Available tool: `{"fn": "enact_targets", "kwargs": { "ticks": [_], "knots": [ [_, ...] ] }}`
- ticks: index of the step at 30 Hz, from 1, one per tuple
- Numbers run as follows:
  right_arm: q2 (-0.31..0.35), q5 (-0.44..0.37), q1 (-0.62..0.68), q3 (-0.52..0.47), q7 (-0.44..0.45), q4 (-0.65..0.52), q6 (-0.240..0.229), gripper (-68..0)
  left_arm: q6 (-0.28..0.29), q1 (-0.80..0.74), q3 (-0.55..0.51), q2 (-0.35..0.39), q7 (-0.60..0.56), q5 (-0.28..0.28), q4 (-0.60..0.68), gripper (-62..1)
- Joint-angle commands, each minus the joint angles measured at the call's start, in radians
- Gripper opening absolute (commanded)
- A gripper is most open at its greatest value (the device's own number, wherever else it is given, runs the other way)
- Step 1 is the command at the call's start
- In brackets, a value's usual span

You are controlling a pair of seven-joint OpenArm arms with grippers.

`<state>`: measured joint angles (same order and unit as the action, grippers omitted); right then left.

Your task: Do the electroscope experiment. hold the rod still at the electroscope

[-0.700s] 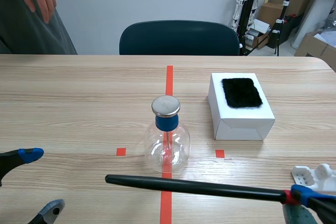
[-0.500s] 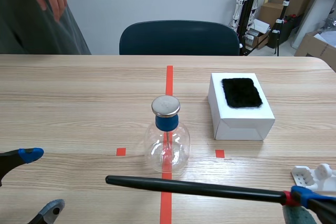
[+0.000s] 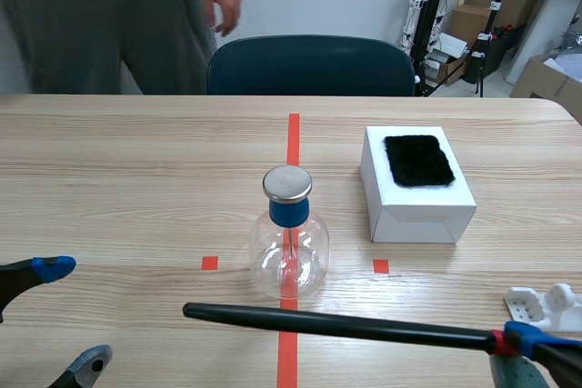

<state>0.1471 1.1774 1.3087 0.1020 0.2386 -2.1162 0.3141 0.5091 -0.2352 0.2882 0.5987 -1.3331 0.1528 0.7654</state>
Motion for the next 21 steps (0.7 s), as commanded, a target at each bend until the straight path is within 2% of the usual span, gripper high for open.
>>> {"fn": "enact_targets", "kwargs": {
  "ticks": [1, 8, 12, 16, 21],
  "knots": [
    [0.008, -0.005, 0.002, -0.003, 0.003, -0.016, 0.011, -65.3, 0.002, 0.005, 0.0, 0.002, -0.014, -0.01, 0.014, 1.4],
    [0.011, -0.027, 0.002, -0.003, -0.002, -0.016, 0.016, -65.3, 0.002, 0.005, 0.0, 0.002, -0.013, -0.01, 0.014, 1.4],
    [0.011, -0.042, -0.006, -0.005, -0.014, -0.016, 0.073, -65.3, 0.002, 0.005, 0.0, 0.002, -0.013, -0.01, 0.014, 1.4],
    [0.011, -0.049, -0.078, -0.006, -0.086, -0.016, 0.14, -65.3, 0.002, 0.005, 0.0, 0.002, -0.014, -0.01, 0.014, 1.4],
    [0.037, -0.069, -0.232, -0.031, -0.218, -0.016, 0.15, -65.3, 0.002, 0.005, 0.0, 0.002, -0.014, -0.01, 0.014, 1.4]
  ]
}}
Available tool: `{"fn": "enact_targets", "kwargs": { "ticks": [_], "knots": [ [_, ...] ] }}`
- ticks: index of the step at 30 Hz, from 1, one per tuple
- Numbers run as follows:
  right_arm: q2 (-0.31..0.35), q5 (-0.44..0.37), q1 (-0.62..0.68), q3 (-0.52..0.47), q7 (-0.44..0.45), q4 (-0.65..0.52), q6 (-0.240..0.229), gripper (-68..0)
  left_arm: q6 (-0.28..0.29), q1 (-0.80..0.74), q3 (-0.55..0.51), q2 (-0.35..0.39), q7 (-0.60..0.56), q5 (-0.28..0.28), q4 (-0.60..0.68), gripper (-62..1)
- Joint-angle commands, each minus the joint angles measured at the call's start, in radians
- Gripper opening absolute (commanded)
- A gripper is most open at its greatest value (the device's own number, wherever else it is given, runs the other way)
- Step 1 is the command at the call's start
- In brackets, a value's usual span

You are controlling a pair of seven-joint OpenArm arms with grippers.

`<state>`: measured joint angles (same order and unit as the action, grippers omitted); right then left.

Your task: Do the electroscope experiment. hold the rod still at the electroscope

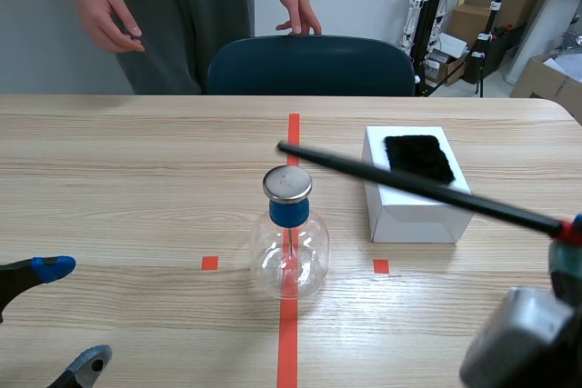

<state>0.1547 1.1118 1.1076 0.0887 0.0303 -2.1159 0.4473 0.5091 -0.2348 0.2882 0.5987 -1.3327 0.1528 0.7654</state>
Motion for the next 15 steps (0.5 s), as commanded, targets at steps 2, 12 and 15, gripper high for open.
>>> {"fn": "enact_targets", "kwargs": {
  "ticks": [2, 12, 15],
  "knots": [
    [0.07, -0.005, -0.087, -0.019, -0.065, -0.016, 0.016, -65.3, 0.002, 0.005, 0.0, 0.002, -0.014, -0.01, 0.014, 1.4],
    [0.246, -0.011, -0.362, -0.017, -0.225, -0.01, -0.079, -65.3, 0.002, 0.005, 0.0, 0.002, -0.014, -0.01, 0.014, 1.4],
    [0.293, -0.033, -0.432, -0.017, -0.227, 0.014, -0.083, -65.3, 0.002, 0.005, 0.0, 0.002, -0.014, -0.01, 0.014, 1.4]
  ]
}}
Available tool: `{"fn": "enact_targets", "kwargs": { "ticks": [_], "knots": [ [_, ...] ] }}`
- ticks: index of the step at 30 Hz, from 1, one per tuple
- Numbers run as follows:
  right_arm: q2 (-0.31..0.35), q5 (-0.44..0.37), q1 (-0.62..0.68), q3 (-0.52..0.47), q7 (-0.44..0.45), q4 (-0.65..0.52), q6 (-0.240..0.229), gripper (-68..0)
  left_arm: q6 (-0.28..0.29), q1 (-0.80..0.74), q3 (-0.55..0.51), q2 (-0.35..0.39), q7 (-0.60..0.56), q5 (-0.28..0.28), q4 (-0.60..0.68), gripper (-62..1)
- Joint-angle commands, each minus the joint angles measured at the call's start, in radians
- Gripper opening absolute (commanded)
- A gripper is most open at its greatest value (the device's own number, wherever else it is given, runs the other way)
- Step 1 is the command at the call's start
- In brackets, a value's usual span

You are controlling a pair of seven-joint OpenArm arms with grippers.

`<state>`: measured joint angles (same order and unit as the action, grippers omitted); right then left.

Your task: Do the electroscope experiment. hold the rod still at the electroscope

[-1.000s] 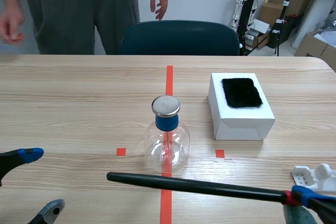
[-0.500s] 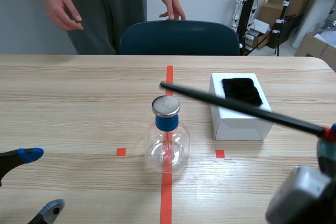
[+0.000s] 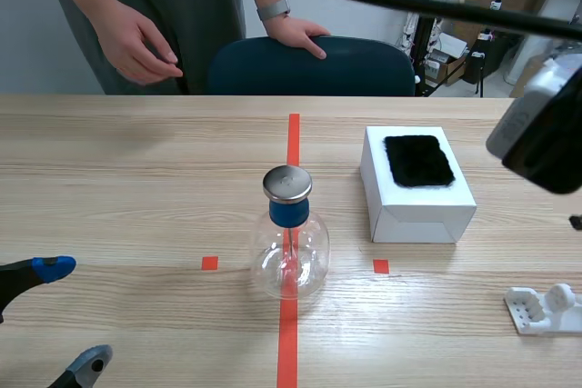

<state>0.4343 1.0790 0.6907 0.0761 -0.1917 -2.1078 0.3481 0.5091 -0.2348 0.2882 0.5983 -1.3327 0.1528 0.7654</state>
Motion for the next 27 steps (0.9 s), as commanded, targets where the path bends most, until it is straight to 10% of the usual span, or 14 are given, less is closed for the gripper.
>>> {"fn": "enact_targets", "kwargs": {
  "ticks": [1, 11, 27],
  "knots": [
    [0.032, -0.011, -0.04, -0.004, -0.004, 0.02, 0.016, -65.3, 0.002, 0.005, 0.0, 0.003, -0.014, -0.01, 0.014, 1.4],
    [0.186, 0.037, -0.293, 0.146, 0.006, 0.169, -0.062, -65.3, 0.002, 0.005, 0.0, 0.003, -0.014, -0.01, 0.014, 1.4],
    [0.206, 0.243, -0.369, 0.272, 0.071, 0.303, -0.089, -65.3, 0.002, 0.005, 0.0, 0.003, -0.014, -0.01, 0.014, 1.4]
  ]
}}
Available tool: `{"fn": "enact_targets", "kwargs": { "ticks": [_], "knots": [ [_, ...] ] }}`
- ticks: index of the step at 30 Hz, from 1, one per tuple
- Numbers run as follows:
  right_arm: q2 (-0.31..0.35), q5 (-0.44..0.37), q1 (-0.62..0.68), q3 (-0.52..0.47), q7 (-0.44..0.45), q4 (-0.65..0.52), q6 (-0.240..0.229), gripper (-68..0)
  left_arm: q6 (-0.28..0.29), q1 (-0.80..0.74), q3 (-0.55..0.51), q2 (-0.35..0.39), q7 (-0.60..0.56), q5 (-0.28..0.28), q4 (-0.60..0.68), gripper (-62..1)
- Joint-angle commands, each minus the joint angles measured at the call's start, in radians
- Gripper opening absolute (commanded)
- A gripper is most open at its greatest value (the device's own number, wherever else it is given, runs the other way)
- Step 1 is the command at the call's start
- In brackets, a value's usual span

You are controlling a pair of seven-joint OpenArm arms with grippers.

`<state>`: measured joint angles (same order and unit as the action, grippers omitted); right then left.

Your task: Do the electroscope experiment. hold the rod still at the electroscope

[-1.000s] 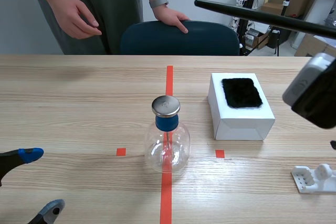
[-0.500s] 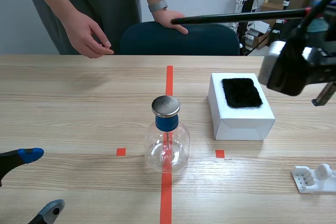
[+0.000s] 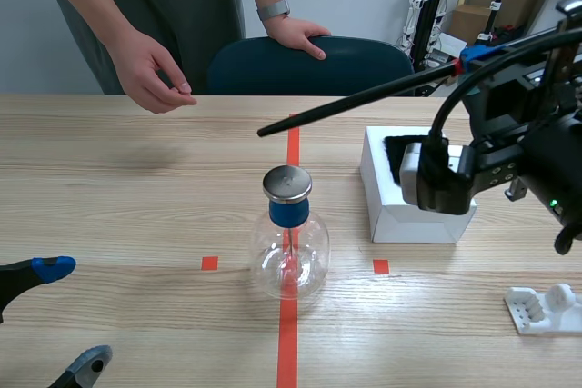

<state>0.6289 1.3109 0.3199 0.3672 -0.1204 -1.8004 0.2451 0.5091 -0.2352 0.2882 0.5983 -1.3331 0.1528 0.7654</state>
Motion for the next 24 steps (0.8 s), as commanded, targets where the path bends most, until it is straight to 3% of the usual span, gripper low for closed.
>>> {"fn": "enact_targets", "kwargs": {
  "ticks": [1, 24],
  "knots": [
    [0.012, 0.014, 0.003, -0.019, 0.0, -0.002, 0.014, -65.3, 0.002, 0.005, 0.0, 0.003, -0.014, -0.01, 0.014, 1.4],
    [0.014, 0.051, 0.008, -0.022, 0.007, 0.008, 0.0, -65.3, 0.002, 0.005, 0.0, 0.003, -0.014, -0.01, 0.014, 1.4]
  ]
}}
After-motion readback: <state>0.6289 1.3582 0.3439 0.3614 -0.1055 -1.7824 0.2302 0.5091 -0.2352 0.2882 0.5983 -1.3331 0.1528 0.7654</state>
